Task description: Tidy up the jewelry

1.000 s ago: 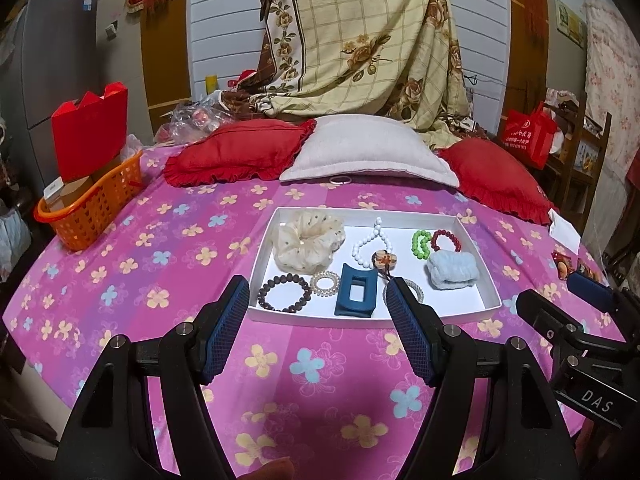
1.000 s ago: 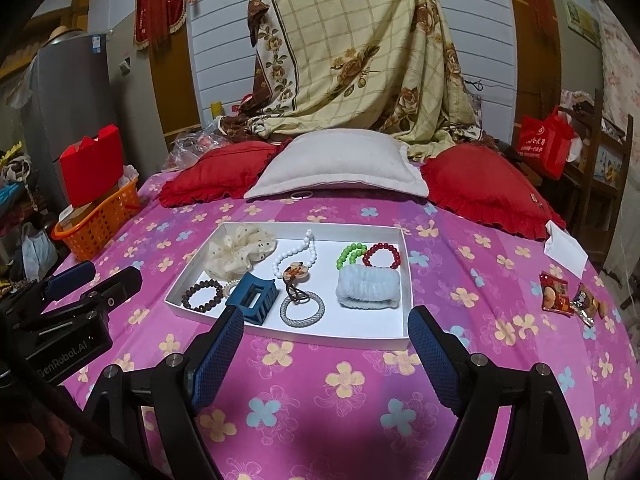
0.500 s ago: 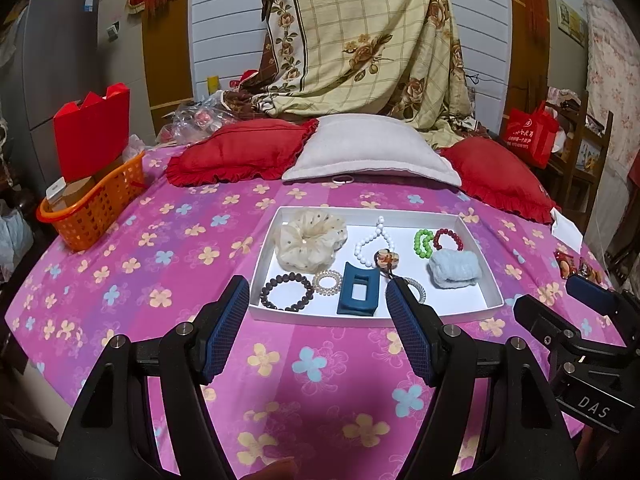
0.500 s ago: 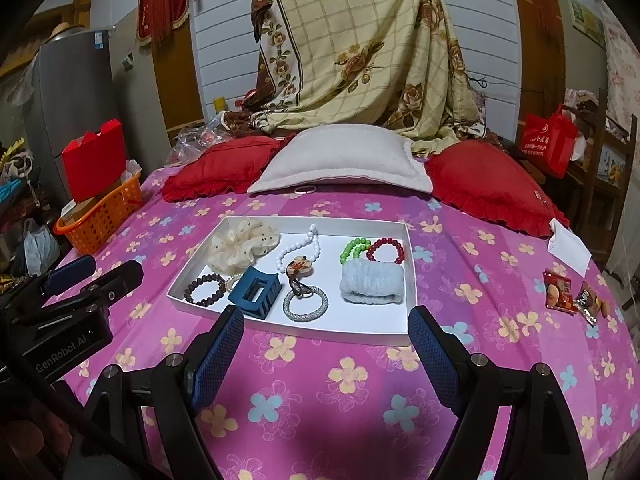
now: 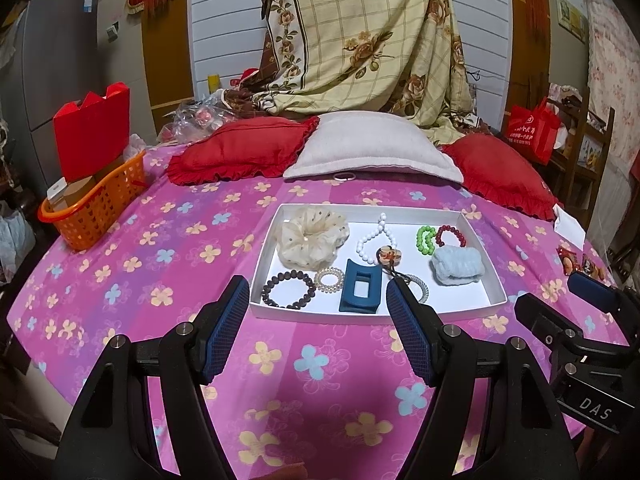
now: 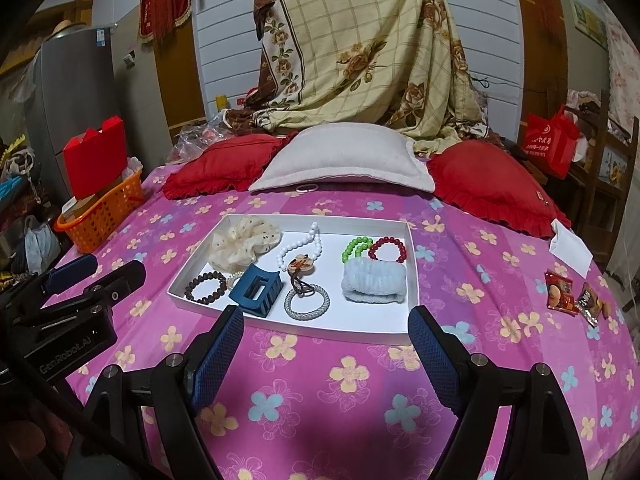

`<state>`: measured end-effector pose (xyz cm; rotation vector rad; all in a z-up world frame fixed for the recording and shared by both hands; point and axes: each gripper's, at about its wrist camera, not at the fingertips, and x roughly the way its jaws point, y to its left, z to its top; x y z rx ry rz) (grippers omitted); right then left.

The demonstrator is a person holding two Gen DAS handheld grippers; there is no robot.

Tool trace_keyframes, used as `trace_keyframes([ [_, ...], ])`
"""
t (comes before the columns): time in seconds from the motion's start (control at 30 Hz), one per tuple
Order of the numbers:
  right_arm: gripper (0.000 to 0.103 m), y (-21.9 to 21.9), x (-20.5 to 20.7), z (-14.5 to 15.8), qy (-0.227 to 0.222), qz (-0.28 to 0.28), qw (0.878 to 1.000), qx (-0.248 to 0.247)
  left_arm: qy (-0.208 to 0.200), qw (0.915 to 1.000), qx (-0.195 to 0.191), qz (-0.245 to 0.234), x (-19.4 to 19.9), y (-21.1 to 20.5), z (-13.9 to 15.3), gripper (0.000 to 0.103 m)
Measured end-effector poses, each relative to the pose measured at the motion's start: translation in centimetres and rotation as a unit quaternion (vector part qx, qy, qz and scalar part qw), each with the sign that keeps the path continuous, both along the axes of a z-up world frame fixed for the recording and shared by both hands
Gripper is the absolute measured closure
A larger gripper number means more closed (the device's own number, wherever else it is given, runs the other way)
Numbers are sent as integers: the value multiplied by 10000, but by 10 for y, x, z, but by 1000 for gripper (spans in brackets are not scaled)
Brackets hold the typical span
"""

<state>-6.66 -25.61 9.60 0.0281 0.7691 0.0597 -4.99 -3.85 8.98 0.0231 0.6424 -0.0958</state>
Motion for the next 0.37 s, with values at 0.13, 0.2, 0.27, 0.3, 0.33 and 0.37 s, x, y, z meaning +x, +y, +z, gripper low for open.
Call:
trace_keyframes([
  [0.13, 21, 1, 1, -1, 33, 8, 10000, -4, 22, 10000, -20, 0, -1, 3, -1, 32],
  [0.2, 21, 1, 1, -2, 47, 21, 10000, -3, 23, 10000, -10, 1, -3, 6, -2, 32],
  [0.27, 21, 2, 1, -2, 49, 22, 10000, -7, 30, 10000, -18, -20, -2, 6, -3, 32],
  [0.3, 21, 2, 1, -2, 48, 24, 10000, -3, 35, 10000, -34, -36, -2, 8, -3, 32],
  [0.33, 21, 2, 1, -2, 40, 18, 10000, -5, 34, 10000, -60, -50, -3, 11, -4, 32],
  [0.37, 21, 2, 1, -2, 36, 11, 10000, -12, 31, 9999, -78, -59, -3, 12, -5, 32],
])
